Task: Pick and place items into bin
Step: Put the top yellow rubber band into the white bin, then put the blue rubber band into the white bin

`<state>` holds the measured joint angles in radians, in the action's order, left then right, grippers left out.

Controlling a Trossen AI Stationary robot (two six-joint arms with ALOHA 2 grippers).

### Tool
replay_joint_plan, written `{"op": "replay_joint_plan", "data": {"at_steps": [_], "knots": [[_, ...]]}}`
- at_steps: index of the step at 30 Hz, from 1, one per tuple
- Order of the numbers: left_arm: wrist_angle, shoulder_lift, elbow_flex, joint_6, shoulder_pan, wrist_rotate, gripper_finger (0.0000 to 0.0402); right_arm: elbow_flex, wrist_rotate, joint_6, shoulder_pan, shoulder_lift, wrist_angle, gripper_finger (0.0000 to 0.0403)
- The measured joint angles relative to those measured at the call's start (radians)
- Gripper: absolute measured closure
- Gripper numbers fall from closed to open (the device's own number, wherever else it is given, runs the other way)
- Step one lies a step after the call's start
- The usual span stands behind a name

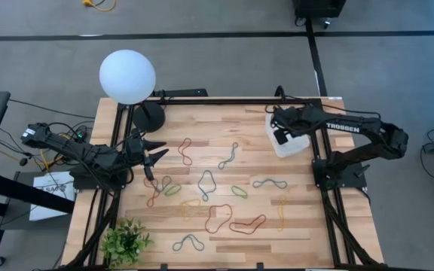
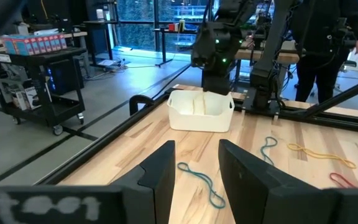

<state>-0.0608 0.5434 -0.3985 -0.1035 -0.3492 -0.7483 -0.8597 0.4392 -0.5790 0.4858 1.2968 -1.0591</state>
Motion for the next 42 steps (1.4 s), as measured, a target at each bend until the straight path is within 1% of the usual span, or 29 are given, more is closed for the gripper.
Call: {"op": "replay_joint_plan", "data": {"at_steps": [4, 7, 10, 13, 17, 20, 23, 26, 29, 31, 33, 37, 38, 42], "knots": [[0.001, 0.0, 0.0, 0.001, 0.0, 0.0, 0.0288, 0.0, -0.049, 0.063, -0.01, 0.0, 0.136, 0.0403], [0.002, 0.0, 0.0, 0.001, 0.0, 0.0, 0.0288, -0.001, -0.049, 0.089, -0.014, 0.0, 0.209, 0.04], [0.002, 0.0, 0.0, 0.002, 0.0, 0.0, 0.0288, -0.002, -0.054, 0.09, -0.012, 0.012, 0.201, 0.0384], [0.002, 0.0, 0.0, 0.002, 0.0, 0.0, 0.0288, -0.001, -0.066, 0.09, -0.012, 0.046, 0.174, 0.0357], [0.002, 0.0, 0.0, 0.002, 0.0, 0.0, 0.0288, -0.001, -0.075, 0.09, -0.018, 0.123, 0.177, 0.0322], [0.002, 0.0, 0.0, 0.002, 0.0, 0.0, 0.0288, -0.006, -0.083, 0.104, -0.04, 0.173, 0.177, 0.0305], [0.002, 0.0, 0.0, 0.002, 0.0, 0.0, 0.0288, -0.04, -0.101, 0.141, -0.081, 0.192, 0.166, 0.0298], [0.002, 0.0, 0.0, 0.002, 0.0, 0.0, 0.0288, -0.102, -0.101, 0.145, -0.134, 0.188, 0.13, 0.0297], [0.002, 0.0, 0.0, 0.002, 0.0, 0.0, 0.0288, -0.179, -0.101, 0.145, -0.198, 0.16, 0.091, 0.0297], [0.002, 0.0, 0.0, 0.002, 0.0, 0.0, 0.0288, -0.22, -0.11, 0.145, -0.244, 0.138, 0.098, 0.0297], [0.002, 0.0, 0.0, 0.002, 0.0, 0.0, 0.0288, -0.244, -0.161, 0.146, -0.293, 0.122, 0.124, 0.0297], [0.002, 0.0, 0.0, 0.002, 0.0, 0.0, 0.0288, -0.249, -0.364, 0.216, -0.399, 0.114, 0.146, 0.0297], [0.002, 0.0, 0.0, 0.002, 0.0, 0.0, 0.0288, -0.249, -0.394, 0.234, -0.429, 0.12, 0.144, 0.0297], [0.002, 0.0, 0.0, 0.002, 0.0, 0.0, 0.0288, -0.249, -0.408, 0.248, -0.551, 0.179, 0.136, 0.0297]]}}
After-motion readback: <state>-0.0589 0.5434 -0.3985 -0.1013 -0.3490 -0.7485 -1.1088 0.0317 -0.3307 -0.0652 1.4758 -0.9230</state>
